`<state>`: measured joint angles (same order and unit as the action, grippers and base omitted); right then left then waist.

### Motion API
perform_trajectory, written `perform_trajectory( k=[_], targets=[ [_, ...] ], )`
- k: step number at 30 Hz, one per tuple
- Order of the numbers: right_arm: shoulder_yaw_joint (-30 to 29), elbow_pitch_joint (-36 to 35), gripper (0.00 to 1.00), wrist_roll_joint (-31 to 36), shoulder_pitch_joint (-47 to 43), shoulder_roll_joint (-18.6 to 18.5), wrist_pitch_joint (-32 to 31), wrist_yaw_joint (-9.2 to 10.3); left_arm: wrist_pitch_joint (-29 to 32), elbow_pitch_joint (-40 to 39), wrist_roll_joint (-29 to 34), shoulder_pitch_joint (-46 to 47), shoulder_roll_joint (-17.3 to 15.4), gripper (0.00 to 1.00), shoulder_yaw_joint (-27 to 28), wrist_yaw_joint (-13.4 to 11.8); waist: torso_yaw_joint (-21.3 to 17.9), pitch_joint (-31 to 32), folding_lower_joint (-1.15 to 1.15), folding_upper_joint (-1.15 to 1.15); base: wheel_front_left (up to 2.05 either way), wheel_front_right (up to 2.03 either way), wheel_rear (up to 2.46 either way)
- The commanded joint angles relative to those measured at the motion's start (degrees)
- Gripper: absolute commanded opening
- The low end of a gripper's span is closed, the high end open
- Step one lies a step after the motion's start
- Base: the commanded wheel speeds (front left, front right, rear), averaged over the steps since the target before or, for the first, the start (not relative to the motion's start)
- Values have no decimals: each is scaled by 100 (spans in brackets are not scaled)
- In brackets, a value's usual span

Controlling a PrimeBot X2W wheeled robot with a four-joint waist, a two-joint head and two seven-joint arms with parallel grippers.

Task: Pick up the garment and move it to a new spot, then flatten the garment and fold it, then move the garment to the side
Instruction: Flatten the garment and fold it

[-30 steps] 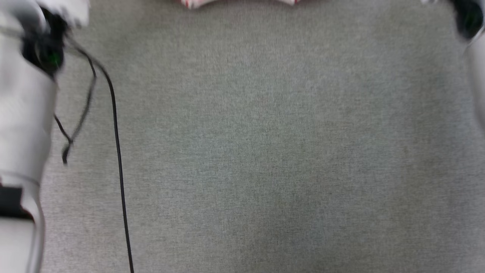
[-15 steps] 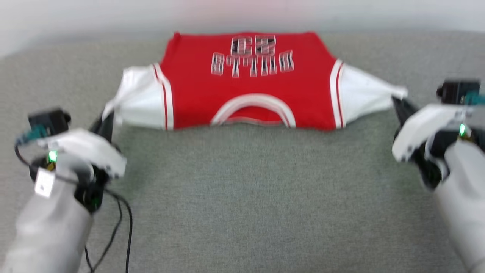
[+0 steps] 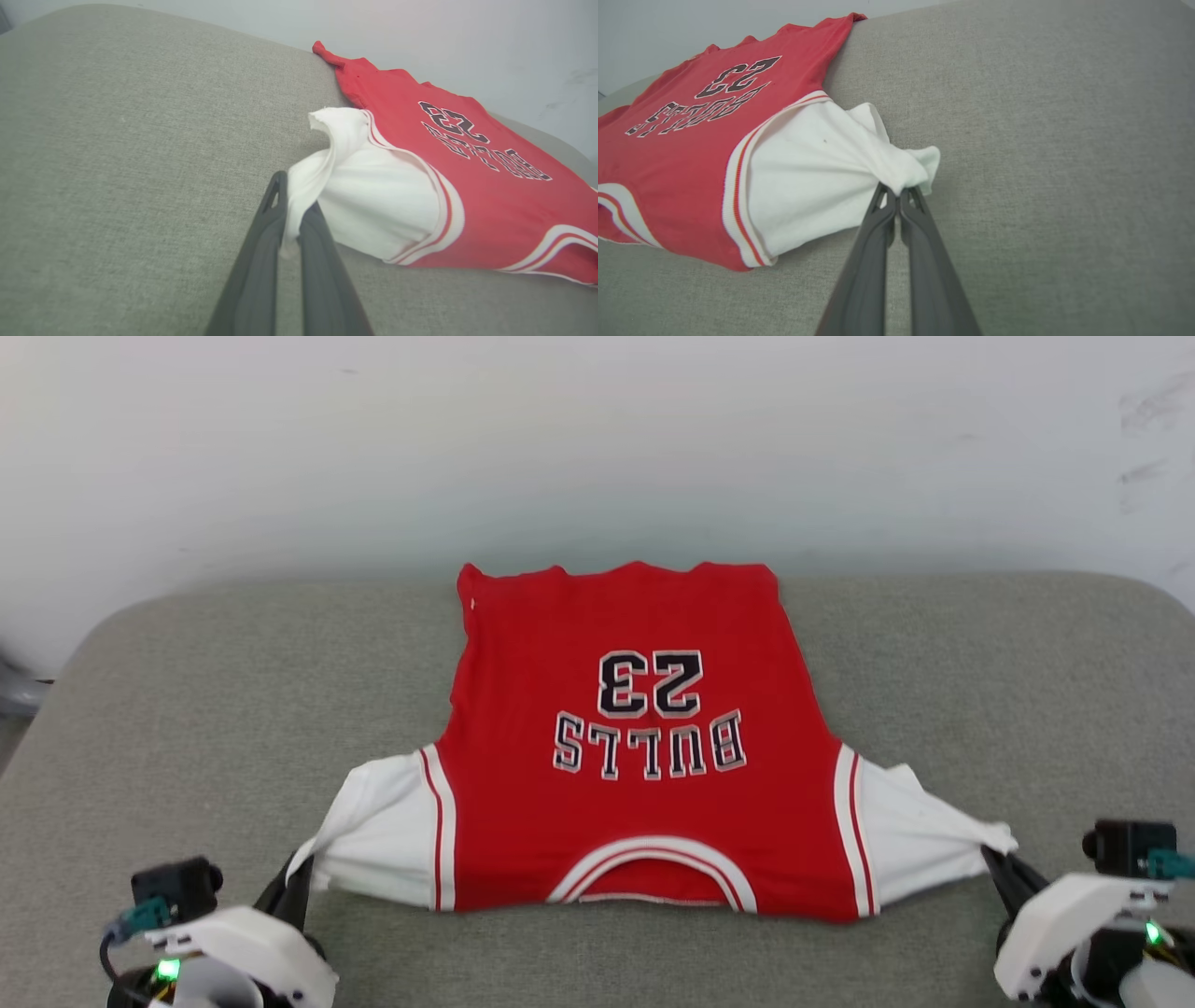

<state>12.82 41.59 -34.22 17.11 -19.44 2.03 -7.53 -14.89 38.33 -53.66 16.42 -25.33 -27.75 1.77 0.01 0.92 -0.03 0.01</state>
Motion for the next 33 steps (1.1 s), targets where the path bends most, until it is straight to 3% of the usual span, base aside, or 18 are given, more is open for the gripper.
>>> perform_trajectory(
  k=[1,2,11,20,22,23,24,28,33],
  targets=[
    [-123,-165,0,28,-270,-13,-33,8,-41,-184,22,-255,-96,0,44,-114,85,134,3,-1,0,0,0],
    [-426,-555,0,144,-841,40,-107,9,-41,-663,-12,-730,-200,0,109,-339,139,217,3,-1,0,0,0],
    [-1418,-2132,0,779,-2470,498,-690,9,166,-2054,-125,-1997,-521,0,117,-967,215,390,3,-1,0,0,0],
    [-2167,-3561,0,1501,-3606,1184,-1514,8,199,-3003,69,-2548,-759,0,28,-1350,298,369,3,-1,0,0,0],
    [-2214,-3777,45,1561,-3588,1248,-1565,7,179,-3143,147,-2513,-771,0,7,-1402,317,329,3,-1,0,0,0],
    [-2236,-3869,78,1592,-3531,1257,-1563,7,167,-3205,199,-2469,-785,0,-8,-1421,329,307,3,-1,0,0,0],
    [-2248,-3955,100,1620,-3442,1267,-1542,7,164,-3268,235,-2430,-785,0,-17,-1437,336,285,3,-1,0,0,0],
    [-2399,-4118,100,1703,-2982,1238,-1350,6,162,-3461,382,-2290,-775,0,-72,-1480,400,169,3,-1,0,0,0],
    [-2603,-3825,100,1680,-2030,1051,-1233,5,147,-3661,517,-2100,-741,0,-121,-1503,557,-39,3,-1,0,0,0]
  ],
)
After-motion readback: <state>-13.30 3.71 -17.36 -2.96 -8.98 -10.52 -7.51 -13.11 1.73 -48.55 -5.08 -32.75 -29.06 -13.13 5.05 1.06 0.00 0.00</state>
